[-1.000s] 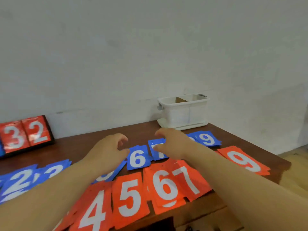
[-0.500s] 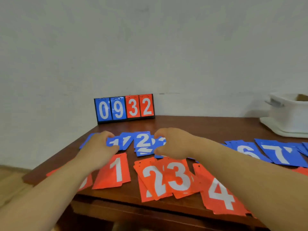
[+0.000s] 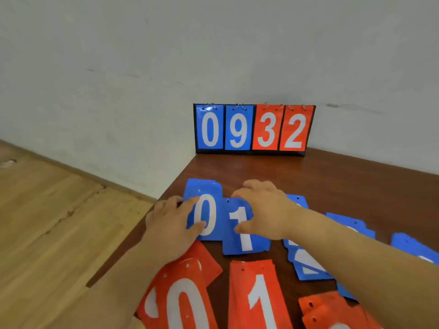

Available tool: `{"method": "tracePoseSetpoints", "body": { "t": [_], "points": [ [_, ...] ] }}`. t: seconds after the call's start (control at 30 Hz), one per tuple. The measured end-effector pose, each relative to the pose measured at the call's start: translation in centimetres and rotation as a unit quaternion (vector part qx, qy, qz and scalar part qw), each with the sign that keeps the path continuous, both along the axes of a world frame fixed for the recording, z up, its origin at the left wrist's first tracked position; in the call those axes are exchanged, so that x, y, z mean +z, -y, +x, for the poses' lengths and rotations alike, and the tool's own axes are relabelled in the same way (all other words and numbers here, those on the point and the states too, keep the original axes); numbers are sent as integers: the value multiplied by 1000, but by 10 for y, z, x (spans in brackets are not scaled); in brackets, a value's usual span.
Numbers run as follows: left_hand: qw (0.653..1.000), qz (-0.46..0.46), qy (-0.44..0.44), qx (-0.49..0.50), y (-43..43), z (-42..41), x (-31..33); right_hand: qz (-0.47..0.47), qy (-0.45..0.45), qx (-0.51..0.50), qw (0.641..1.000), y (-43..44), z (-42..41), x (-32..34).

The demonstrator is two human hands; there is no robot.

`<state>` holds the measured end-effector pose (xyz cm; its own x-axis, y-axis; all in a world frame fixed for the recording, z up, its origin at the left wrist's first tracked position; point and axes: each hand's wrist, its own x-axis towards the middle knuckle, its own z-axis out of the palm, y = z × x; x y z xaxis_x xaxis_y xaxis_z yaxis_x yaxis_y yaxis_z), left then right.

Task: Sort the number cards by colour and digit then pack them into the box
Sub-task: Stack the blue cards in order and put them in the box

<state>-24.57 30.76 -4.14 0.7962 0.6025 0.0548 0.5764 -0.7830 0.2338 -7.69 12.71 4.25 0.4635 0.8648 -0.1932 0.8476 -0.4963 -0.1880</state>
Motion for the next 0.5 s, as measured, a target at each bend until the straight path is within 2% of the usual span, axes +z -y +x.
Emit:
{"method": "tracePoseSetpoints", "body": {
  "t": [0.1,0.23,0.37,0.5],
  "points": [
    [1000,13,-14,-14,1,-10,3,-20,-46,-44,998,-9,4,8],
    [998,-28,-44,-17,-5,-14,18,-1,-124,-82,989,-45,-1,17],
    [997,-44,-59,-39,-24,-16,23,12,-142,-100,985,-94,-2,8],
    [997,-47,-26,-56,-38,-20,13,-47,-134,-93,986,-127,4,-3]
  ]
}}
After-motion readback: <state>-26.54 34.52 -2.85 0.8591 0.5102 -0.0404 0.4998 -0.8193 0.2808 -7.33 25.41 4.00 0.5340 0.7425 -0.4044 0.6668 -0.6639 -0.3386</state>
